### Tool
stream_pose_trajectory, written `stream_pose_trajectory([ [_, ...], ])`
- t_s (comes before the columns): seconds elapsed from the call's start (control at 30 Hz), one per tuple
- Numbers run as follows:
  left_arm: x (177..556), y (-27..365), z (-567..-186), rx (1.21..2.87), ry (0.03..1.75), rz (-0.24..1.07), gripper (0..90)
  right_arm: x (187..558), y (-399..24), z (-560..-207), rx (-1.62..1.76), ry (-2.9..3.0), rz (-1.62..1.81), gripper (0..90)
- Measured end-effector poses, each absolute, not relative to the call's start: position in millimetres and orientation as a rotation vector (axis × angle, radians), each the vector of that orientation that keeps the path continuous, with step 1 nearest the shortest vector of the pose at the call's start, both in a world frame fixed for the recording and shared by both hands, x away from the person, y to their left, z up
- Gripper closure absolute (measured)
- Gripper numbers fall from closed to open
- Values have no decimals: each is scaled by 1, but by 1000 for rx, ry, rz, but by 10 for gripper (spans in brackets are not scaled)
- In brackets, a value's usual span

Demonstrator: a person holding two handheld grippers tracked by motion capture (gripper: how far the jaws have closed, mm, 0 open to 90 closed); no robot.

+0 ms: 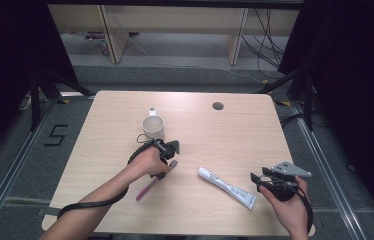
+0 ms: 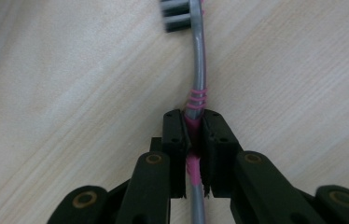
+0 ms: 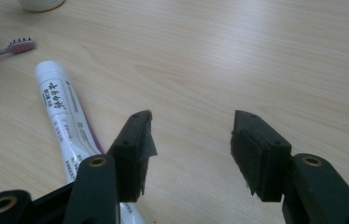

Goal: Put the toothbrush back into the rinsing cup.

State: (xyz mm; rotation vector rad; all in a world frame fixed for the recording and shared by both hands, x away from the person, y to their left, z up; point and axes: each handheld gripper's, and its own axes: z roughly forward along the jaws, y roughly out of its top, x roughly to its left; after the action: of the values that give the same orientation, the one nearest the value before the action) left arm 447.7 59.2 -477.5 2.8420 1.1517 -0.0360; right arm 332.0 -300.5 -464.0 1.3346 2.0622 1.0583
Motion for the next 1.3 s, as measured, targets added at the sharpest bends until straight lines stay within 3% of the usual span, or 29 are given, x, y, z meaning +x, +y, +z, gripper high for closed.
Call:
stream_pose_trajectory([
  [0.27, 440, 78, -452, 2707, 988, 9, 802, 333, -298, -467, 1333, 2074, 1048, 483],
  [0.57, 424, 111, -424, 2416, 875, 79, 802, 333, -300, -470, 1346, 2083, 1040, 485],
  [0.8, 415, 133, -417, 2214, 884, 152, 802, 332, -296, -470, 1400, 2084, 1053, 485],
  [1.1, 402, 159, -424, 1869, 864, 340, 802, 334, -296, -472, 1346, 2088, 1047, 485],
  [1.3, 399, 168, -420, 1774, 852, 409, 802, 334, -296, -472, 1361, 2103, 1041, 485],
])
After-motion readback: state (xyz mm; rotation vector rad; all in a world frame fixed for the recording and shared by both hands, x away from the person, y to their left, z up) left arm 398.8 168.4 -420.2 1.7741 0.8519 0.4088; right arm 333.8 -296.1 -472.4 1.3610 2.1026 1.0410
